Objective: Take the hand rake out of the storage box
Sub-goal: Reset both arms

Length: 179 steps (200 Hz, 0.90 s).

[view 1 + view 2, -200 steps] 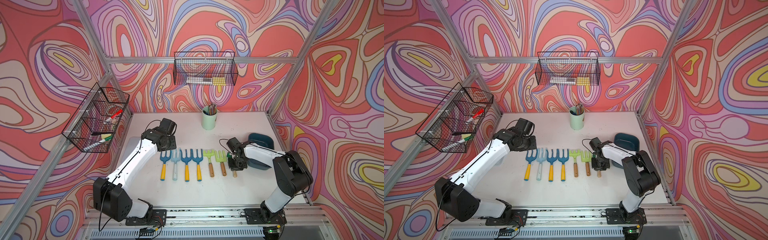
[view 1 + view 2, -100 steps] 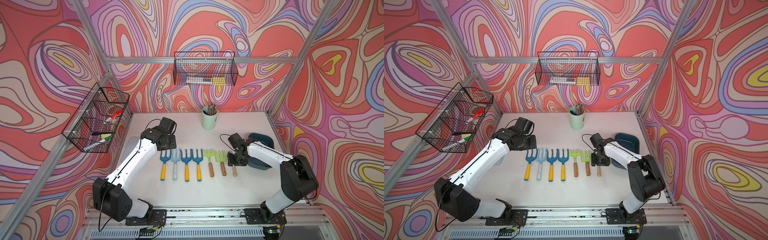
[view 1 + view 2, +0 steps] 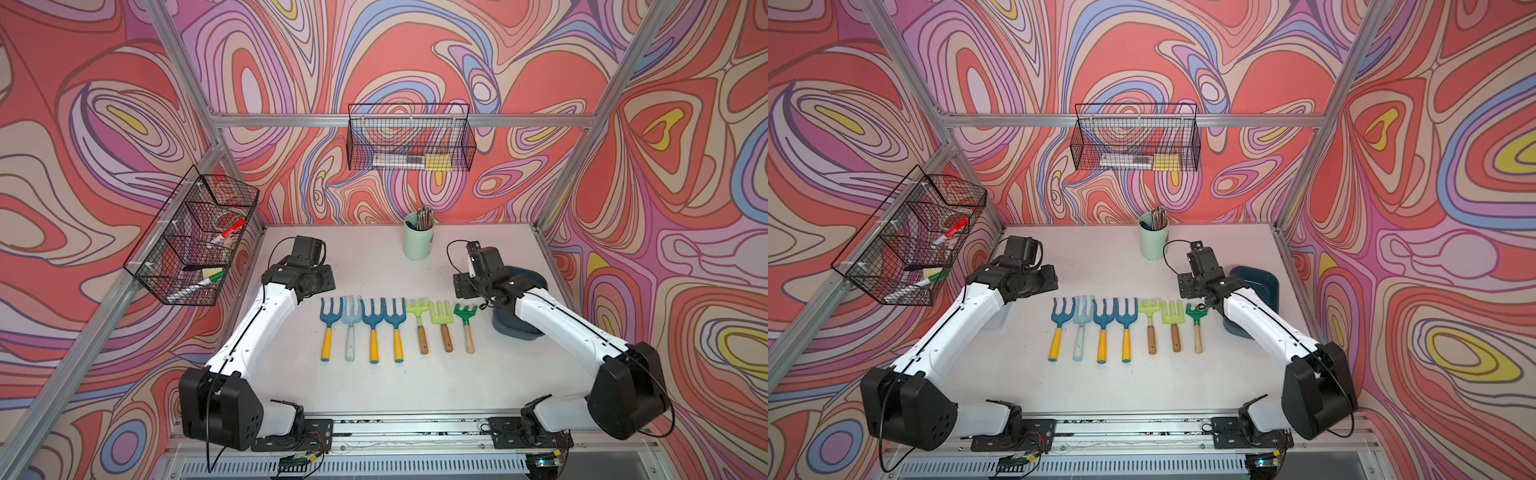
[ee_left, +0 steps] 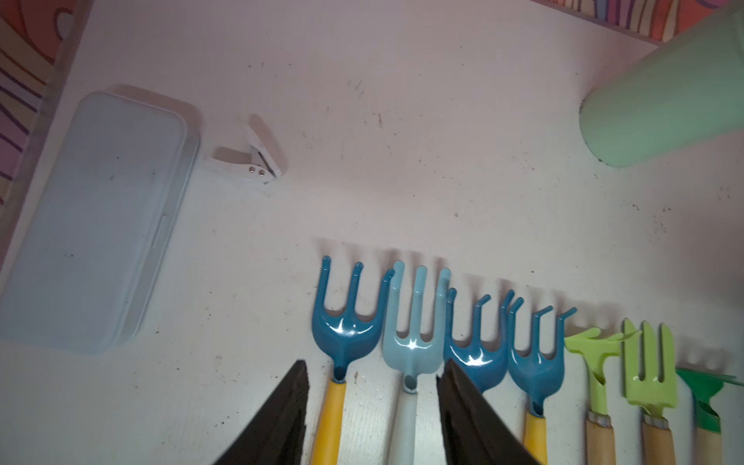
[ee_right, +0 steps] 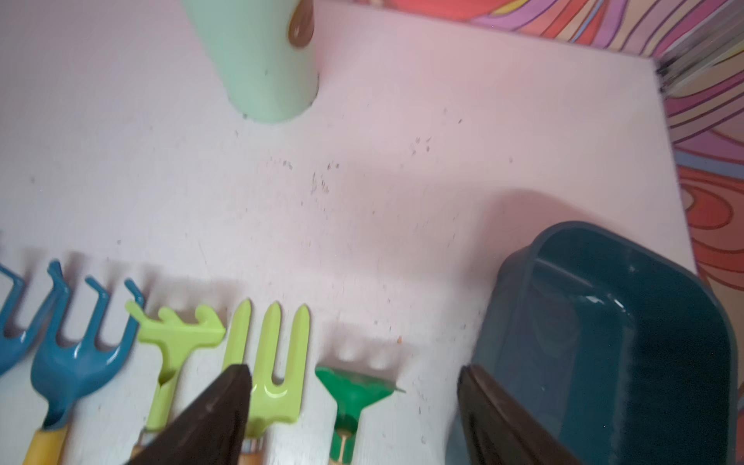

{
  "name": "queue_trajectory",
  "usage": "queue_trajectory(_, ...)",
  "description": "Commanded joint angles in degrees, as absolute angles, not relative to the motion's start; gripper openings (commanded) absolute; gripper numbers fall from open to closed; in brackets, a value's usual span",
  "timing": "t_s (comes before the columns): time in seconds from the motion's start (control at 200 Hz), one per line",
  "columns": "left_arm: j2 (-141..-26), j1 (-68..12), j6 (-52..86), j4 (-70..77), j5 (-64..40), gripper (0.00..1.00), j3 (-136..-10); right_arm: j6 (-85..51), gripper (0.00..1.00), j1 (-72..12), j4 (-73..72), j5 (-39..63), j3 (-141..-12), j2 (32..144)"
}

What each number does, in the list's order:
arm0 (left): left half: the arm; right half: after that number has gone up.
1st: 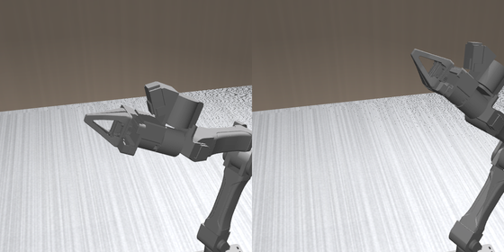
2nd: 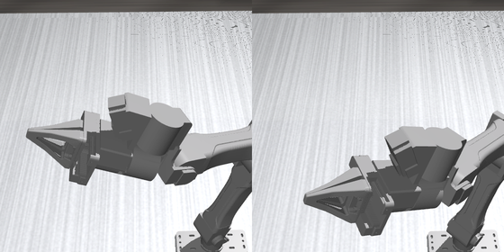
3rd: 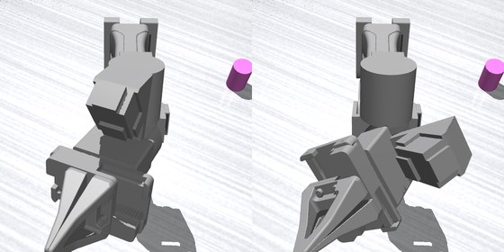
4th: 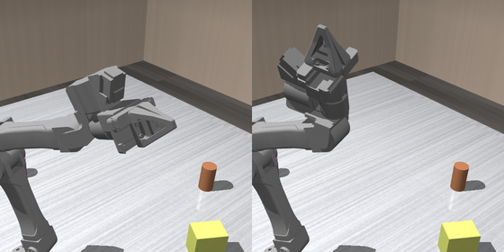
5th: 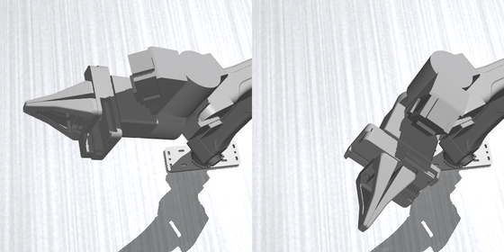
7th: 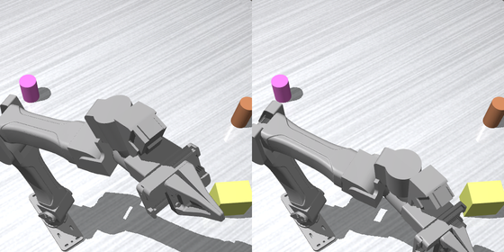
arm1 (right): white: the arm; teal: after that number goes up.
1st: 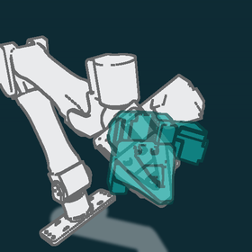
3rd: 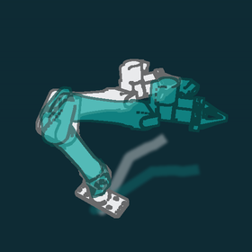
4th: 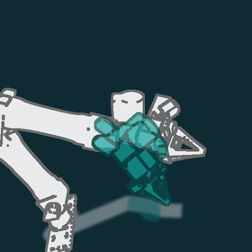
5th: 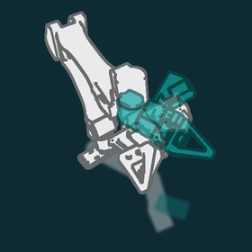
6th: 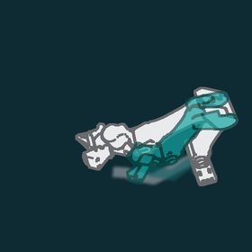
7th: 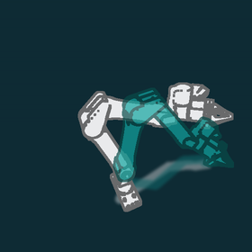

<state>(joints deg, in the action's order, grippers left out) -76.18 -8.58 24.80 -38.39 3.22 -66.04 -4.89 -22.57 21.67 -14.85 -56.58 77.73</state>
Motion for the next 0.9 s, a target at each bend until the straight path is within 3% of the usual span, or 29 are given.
queue_trajectory(0.0,-72.61,-5.55,21.8,-28.5,4.62,0.71,-60.23,3.43,0.98,-19.43,-3.15,-18.95,-47.99,73.85)
queue_trajectory(0.02,-72.37,-5.19,21.71,-27.38,5.12,0.74,-59.15,2.8,0.98,-18.34,-5.26,-18.71,-46.77,73.75)
queue_trajectory(0.045,-72.17,-4.79,21.6,-26.1,5.63,0.95,-57.9,1.44,0.98,-16.76,-7.25,-18.39,-45.65,73.88)
queue_trajectory(0.065,-72.16,-4.48,21.5,-25.11,5.78,0.99,-57.03,0.38,0.98,-15.46,-8.41,-17.85,-44.85,74.17)
queue_trajectory(0.22,-73.64,-3.69,20.18,-18.23,11.02,0.99,-51.95,-0.92,0.98,-8.26,-25.26,-16.69,-35.04,78.05)
queue_trajectory(0.391,-70.49,-3.35,19.43,-2.05,18.79,0.99,-42.13,0.3,0.98,-6.16,-40.23,-17.09,-29.38,84.59)
queue_trajectory(0.491,-71.12,-3.34,12.83,9.08,18.23,0.99,-37.16,1.16,0.98,-5.98,-47.18,-15.65,-27.63,89.05)
queue_trajectory(0.676,-73.25,-3.34,3.03,16.47,12.95,0.99,-33.76,2.24,0.98,-5.85,-60.08,-12.87,-22.84,94.19)
queue_trajectory(0.891,-79.51,-3.25,-1.23,34.76,9.32,0.99,-25.12,3.52,0.98,-5.16,-71.1,-8.86,-19.43,98.16)
